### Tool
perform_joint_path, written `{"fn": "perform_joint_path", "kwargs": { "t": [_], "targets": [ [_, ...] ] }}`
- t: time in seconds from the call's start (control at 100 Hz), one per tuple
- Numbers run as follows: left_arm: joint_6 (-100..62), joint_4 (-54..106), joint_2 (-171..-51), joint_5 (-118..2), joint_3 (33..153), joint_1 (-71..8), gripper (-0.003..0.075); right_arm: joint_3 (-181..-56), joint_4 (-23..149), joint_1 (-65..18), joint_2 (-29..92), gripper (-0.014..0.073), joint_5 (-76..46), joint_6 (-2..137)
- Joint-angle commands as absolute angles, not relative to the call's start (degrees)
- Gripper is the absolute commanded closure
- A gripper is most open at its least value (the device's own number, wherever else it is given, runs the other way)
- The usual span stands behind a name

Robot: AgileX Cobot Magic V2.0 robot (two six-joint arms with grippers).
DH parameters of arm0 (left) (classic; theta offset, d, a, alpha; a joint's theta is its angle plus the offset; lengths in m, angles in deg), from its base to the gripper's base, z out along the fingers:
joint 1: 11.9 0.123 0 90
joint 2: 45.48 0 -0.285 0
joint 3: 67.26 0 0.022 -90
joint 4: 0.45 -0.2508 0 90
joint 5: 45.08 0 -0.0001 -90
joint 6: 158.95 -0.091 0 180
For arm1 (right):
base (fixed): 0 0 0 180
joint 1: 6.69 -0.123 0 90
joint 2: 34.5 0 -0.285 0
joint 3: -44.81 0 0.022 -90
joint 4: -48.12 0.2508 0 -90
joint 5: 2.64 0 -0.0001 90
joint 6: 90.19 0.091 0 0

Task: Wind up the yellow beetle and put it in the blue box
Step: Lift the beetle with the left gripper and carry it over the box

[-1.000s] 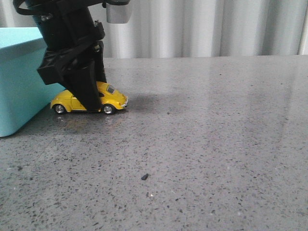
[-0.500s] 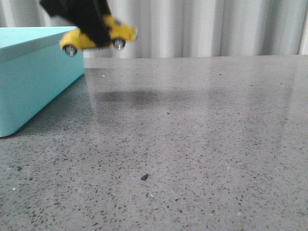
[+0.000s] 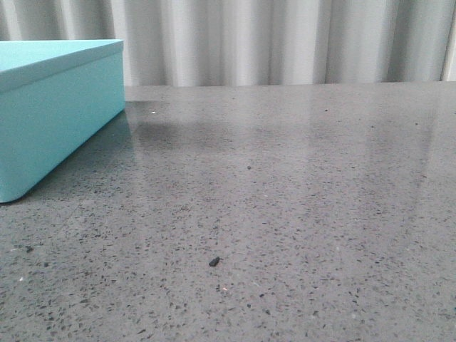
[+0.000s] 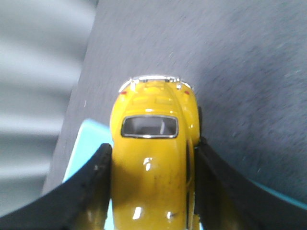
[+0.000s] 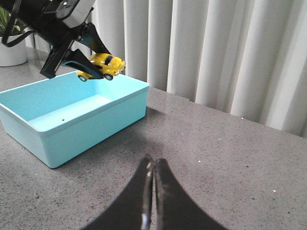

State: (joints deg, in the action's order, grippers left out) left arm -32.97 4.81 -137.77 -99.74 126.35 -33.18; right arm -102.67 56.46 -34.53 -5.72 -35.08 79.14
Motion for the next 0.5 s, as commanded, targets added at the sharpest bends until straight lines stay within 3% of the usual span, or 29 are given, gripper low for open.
{"fn": "perform_joint_path", "kwargs": {
  "t": [0.0,0.26,0.49],
  "targets": [
    [-26.0,4.8,-135.4,-96.1,127.3,-28.7,0.07,-104.1,57.2,-34.7,-5.2,0.0635,-31.1,78.7],
    [-17.1,4.8,-135.9,-95.1,119.2,-18.0,0.0699,-104.1,57.3,-34.7,-5.2,0.0635,-31.3,78.7],
    [-17.1,4.8,-136.6,-90.5,109.1,-15.6,0.0699,-104.1,57.3,-34.7,-5.2,0.0635,-30.8,78.7]
  ]
}}
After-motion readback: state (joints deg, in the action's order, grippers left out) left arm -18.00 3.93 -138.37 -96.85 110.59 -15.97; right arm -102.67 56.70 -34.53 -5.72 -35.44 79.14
